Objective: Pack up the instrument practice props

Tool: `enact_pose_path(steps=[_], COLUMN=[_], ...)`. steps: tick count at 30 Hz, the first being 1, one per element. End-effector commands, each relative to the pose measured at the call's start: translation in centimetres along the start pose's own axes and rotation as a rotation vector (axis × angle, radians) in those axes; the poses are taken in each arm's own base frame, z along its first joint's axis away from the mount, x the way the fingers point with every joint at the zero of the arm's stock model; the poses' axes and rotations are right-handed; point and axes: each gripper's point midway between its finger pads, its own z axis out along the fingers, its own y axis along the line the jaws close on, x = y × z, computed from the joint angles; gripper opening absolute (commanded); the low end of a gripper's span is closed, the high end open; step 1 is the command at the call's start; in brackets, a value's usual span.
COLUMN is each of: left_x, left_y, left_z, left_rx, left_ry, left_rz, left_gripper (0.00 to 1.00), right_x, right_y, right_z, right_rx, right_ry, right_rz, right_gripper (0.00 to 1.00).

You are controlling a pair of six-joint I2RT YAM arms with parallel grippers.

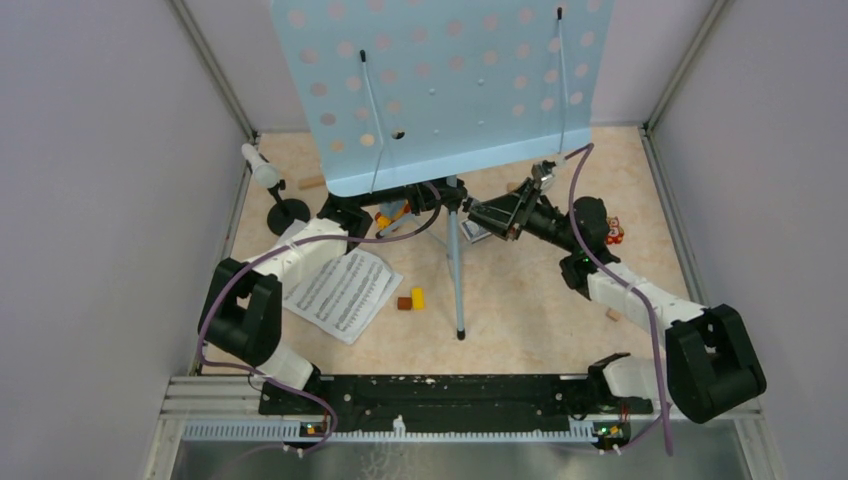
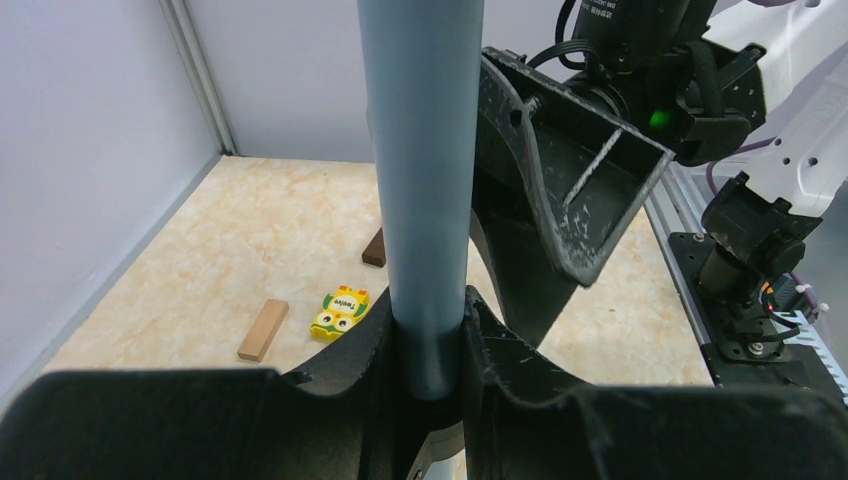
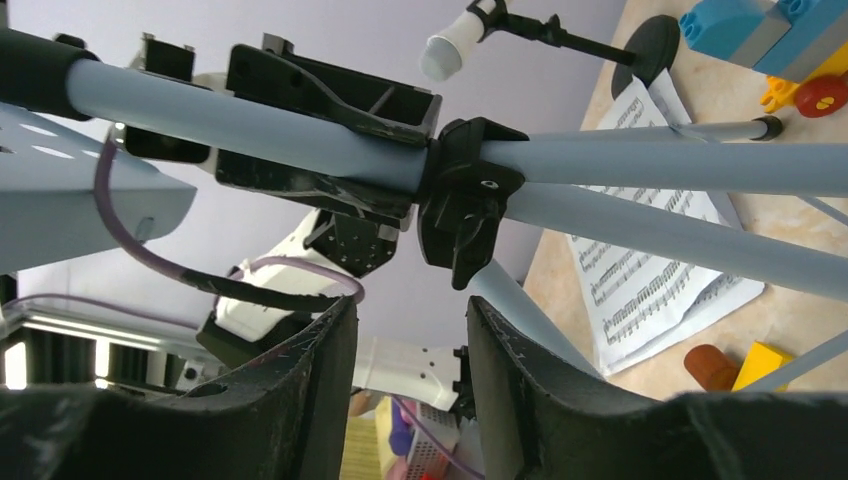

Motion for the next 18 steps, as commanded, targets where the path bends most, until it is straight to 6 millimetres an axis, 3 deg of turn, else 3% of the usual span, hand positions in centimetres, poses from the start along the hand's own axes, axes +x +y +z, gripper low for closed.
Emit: enact_pose_path(steps=[1, 4, 13, 18], left_x=[4.7, 4.6, 4.5, 4.5], left_y=[2.8, 2.8, 2.8, 2.8], left_z=[-2.2, -2.2, -2.2, -2.2], left_rx=[-0.127, -0.126, -0.127, -0.126], left_ry=[0.104, 0.103, 0.103, 0.103], left_rz=[-0.115, -0.113, -0.107, -0.110], left_gripper=[0.00, 0.00, 0.00, 0.00], right_x=[-0.4, -0.8, -1.6, -1.7], right_y=[0.8, 0.6, -0.2, 0.2], right_z=[1.4, 1.7, 2.3, 2.8], right_rx=[-0.011, -0.008, 0.015, -0.020], right_ry=[-0.007, -0.020, -0.046, -0.045], right_rz=[-0.062, -0.063, -0.068, -0.065], right_gripper=[0.42, 0.38, 0.36, 0.19])
